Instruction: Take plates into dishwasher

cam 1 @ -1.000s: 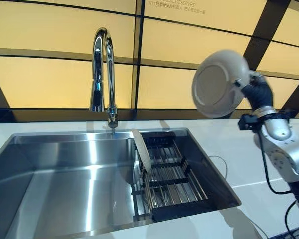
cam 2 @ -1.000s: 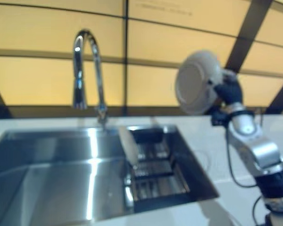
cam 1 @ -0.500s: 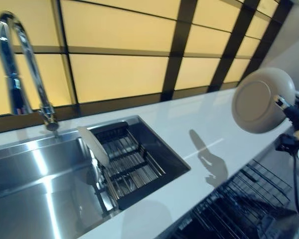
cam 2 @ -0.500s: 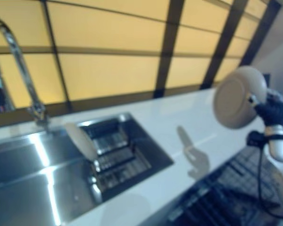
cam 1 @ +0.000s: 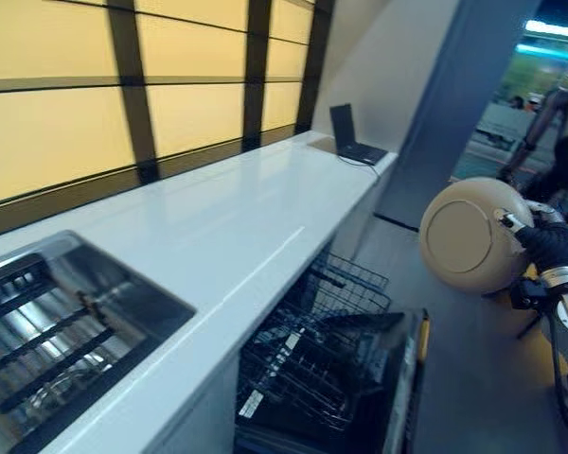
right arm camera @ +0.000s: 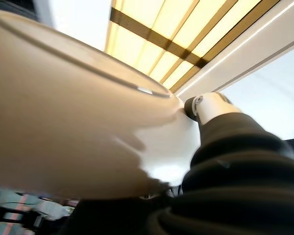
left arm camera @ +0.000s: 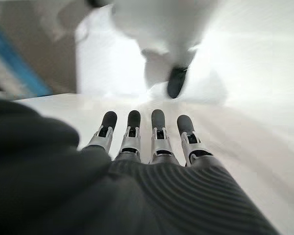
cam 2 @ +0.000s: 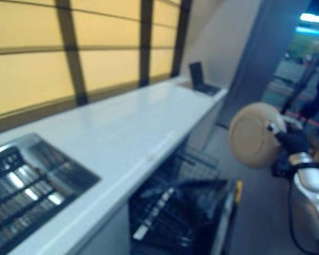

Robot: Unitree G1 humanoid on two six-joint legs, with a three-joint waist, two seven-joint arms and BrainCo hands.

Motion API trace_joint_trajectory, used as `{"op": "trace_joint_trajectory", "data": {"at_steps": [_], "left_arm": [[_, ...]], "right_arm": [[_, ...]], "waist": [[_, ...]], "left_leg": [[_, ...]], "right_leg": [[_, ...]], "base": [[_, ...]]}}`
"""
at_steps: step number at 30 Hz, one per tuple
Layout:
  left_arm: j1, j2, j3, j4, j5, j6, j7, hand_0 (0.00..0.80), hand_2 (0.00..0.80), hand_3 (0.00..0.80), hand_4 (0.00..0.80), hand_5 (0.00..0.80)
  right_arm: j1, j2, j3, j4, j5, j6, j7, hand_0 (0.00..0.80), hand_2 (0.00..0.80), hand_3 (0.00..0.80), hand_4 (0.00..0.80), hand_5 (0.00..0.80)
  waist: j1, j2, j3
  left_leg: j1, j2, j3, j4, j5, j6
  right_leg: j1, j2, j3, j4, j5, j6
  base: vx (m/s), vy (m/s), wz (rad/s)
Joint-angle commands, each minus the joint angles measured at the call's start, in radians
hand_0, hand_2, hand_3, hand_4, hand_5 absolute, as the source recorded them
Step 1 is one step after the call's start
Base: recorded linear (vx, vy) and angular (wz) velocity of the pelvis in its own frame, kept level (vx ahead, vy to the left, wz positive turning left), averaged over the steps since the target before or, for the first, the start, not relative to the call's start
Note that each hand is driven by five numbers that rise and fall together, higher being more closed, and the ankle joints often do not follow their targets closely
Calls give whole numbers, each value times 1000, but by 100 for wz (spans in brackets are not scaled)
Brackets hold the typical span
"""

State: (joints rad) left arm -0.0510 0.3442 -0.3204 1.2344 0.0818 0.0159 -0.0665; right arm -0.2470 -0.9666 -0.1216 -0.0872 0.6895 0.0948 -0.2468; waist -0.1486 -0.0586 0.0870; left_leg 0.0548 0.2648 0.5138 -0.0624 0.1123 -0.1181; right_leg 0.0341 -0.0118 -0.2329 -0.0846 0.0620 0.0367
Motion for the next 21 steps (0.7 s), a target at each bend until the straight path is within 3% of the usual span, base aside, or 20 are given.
{"op": "trace_joint_trajectory", "data": {"at_steps": [1,4,7,9,11,16,21], "left_arm": [[-41,12,-19,20,-7,-62,15,0,0,0,0,0],[-25,-8,-35,-7,-3,-95,12,0,0,0,0,0],[-21,-14,-38,-28,-14,-111,-2,0,0,0,0,0],[-14,-18,-28,-36,-32,-106,-8,0,0,0,0,0],[-12,-21,-21,-40,-37,-88,-10,0,0,0,0,0],[-38,-25,-18,-21,-39,-72,0,0,0,0,0,0],[-58,-25,-16,-21,-49,-64,9,0,0,0,0,0]], "right_arm": [[-171,-17,-6,-43,-42,-13,-10,800,800,800,800,800],[-218,9,38,-33,-147,14,31,800,800,800,800,800],[-234,22,77,-31,-214,28,94,800,800,800,800,800],[-249,31,119,-40,-264,35,141,800,800,800,800,800],[-252,32,157,-72,-274,60,184,800,800,800,800,800],[-257,46,218,-102,-369,80,230,800,800,800,800,800],[-258,32,265,-125,-405,129,283,800,800,800,800,800]], "waist": [[16,-41,52],[18,-19,68],[36,0,80],[50,12,82],[54,26,82],[39,47,102],[35,46,118]], "left_leg": [[-92,-77,-22,19,-33,20],[-107,-75,-62,24,-13,3],[-132,-82,-170,64,-19,15],[-118,-100,-272,71,-42,16],[-105,-100,-317,58,-44,10],[-95,-95,-297,35,-36,2],[-98,-106,-299,22,-30,-1]], "right_leg": [[73,-48,16,104,-128,65],[77,-30,35,102,-139,41],[49,-33,62,114,-131,22],[30,-45,95,124,-131,20],[11,-51,113,135,-133,18],[-17,-55,98,146,-136,17],[-26,-54,85,127,-120,18]], "base": [[-53,-170,20],[-92,-216,28],[-108,-108,26],[-34,-1,-21],[-17,36,-58],[-70,62,-8],[-63,57,13]]}}
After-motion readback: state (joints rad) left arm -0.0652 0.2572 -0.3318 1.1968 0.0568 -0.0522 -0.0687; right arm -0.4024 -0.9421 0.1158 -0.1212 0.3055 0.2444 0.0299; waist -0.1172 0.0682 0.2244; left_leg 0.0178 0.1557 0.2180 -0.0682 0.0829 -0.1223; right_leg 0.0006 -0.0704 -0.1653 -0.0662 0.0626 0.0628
